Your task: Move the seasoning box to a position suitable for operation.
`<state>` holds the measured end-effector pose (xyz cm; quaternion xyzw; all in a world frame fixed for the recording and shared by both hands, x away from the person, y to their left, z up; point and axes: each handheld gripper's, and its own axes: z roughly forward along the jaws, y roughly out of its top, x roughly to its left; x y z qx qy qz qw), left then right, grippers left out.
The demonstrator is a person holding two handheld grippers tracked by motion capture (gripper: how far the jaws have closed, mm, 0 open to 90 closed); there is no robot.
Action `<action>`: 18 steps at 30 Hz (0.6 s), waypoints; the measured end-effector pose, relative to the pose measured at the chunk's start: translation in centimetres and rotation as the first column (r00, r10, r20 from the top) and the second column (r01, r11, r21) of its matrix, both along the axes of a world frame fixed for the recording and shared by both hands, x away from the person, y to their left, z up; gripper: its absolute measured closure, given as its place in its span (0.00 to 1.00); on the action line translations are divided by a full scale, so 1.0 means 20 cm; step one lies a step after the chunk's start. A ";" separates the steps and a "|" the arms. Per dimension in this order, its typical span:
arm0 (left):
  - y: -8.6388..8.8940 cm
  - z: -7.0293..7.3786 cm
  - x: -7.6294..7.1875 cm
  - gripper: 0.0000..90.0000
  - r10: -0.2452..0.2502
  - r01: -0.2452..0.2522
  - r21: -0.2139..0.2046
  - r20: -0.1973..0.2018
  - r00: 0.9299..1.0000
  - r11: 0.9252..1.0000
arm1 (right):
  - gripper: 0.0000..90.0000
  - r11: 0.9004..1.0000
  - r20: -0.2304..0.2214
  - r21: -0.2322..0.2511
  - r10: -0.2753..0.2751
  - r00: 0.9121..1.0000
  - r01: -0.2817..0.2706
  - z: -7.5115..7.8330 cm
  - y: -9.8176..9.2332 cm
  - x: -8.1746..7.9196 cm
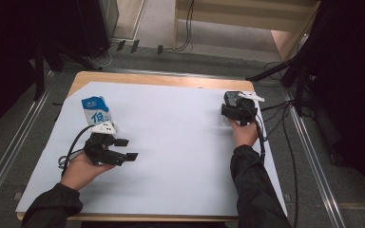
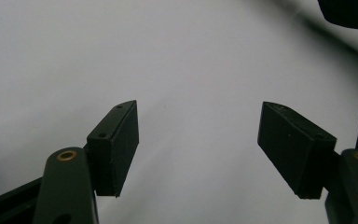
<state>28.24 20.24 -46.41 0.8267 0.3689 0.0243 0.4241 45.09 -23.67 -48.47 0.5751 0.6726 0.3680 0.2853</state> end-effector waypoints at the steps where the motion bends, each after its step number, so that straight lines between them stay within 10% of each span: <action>1: 0.00 0.00 0.00 0.33 -0.002 0.002 0.004 0.004 1.000 1.000 | 0.18 1.000 -0.001 0.001 0.005 1.000 -0.005 0.01 0.00 -0.01; 18: -0.05 0.01 0.06 0.35 -0.033 0.033 0.018 0.002 0.999 0.999 | 0.18 0.995 0.034 0.016 0.102 0.994 -0.103 0.12 0.05 -0.25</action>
